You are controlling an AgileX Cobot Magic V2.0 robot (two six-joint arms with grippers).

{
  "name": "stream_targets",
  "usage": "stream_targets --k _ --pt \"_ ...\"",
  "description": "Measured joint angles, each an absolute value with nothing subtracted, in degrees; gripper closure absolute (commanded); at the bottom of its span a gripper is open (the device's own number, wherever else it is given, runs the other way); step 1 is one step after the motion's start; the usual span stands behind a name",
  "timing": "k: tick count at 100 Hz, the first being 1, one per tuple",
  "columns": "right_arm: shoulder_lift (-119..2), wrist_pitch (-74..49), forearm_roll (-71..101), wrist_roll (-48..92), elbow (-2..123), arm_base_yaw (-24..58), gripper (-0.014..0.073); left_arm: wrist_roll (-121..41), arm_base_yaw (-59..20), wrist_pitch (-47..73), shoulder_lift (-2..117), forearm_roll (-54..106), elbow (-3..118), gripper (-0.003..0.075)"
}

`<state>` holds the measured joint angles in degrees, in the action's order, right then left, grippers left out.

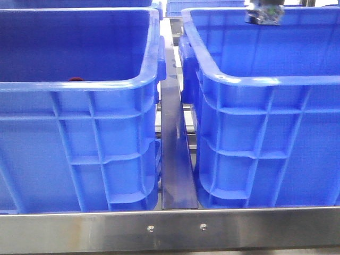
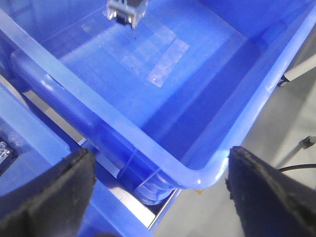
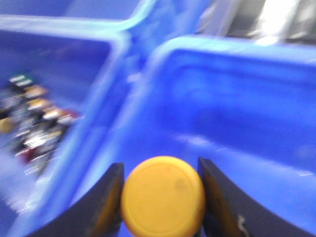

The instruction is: Pick red and yellow buttons and place in box

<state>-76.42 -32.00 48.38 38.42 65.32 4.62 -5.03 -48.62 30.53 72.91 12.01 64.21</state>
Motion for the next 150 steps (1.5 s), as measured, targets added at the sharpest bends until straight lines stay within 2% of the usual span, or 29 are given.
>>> stream_targets --k 26,54,135,144,150 --pt "-79.7 -12.2 48.4 38.4 56.2 4.6 0.0352 -5.0 -48.6 30.5 72.9 12.0 64.2 0.0188" --pt "-87.4 0.0 49.2 38.4 56.0 4.7 0.0352 -5.0 -48.6 30.5 72.9 12.0 64.2 0.0188" --pt "-101.8 4.6 50.2 38.4 64.7 7.9 0.0352 -5.0 -48.6 30.5 72.9 12.0 64.2 0.0188" --pt "-101.8 5.0 50.3 38.4 64.8 8.1 0.0317 -5.0 -48.6 30.5 72.9 12.0 64.2 0.0188" --pt "-101.8 5.1 50.3 38.4 64.8 8.0 0.0249 -5.0 -48.6 30.5 72.9 12.0 64.2 0.0188"
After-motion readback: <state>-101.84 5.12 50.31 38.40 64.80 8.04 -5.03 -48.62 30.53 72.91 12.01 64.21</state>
